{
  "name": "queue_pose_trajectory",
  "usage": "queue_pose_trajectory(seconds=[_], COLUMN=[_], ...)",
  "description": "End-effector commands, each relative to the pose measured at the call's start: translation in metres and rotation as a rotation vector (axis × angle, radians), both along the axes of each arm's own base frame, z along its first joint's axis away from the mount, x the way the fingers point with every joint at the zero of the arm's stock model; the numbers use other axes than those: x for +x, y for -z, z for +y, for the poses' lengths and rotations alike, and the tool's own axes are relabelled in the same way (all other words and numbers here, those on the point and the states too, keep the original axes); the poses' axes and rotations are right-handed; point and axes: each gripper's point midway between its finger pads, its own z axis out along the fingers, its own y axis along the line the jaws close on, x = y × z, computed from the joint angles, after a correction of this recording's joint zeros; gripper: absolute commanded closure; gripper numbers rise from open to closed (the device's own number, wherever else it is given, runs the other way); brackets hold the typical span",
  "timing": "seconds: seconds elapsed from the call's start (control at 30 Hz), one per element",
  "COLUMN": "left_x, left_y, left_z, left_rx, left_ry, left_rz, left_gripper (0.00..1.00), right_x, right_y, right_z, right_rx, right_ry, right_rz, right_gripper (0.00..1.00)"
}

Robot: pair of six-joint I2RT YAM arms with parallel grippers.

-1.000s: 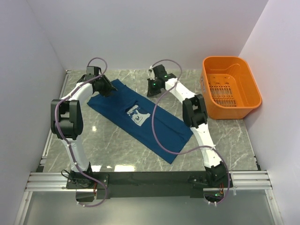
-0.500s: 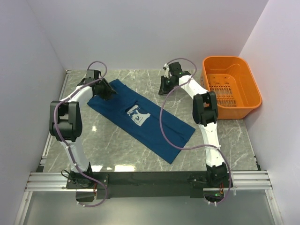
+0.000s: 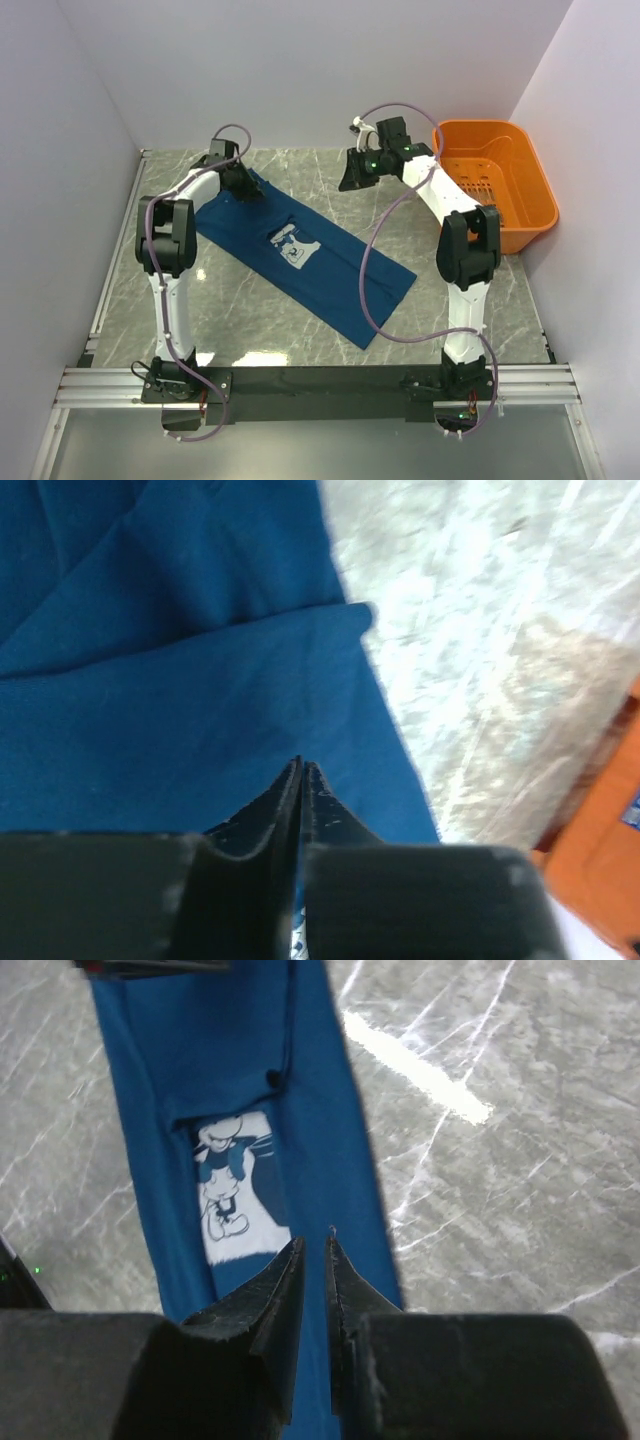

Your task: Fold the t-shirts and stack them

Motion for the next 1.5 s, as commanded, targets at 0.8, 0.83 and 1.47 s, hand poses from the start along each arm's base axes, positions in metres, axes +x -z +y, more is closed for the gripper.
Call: queue_pose_trajectory(seconds=[0.8,0.83,1.47], left_x=[0.025,0.031,0.048], left_y=[0.062,0.063,0.060], left_z=[-0.041,-0.047,-0.130], left_rx=[0.075,0.066,-0.141], left_ry=[0.064,0.070,0.116], left_rz=[0.139,0.129,0.078], left_gripper=[0.99,0.99,0.96], right_x=[-0.027,-0.028,-0.046], right_y=[-0.059,-0.060,-0.043], right_z=[-0.044,-0.045,-0.059], right_rx=[0.067,0.067,0.027], right_ry=[0.017,0.017,0.014], right_rz=[-0.097,-0.101,-0.109], right_gripper=[0.80,0.80,0.80])
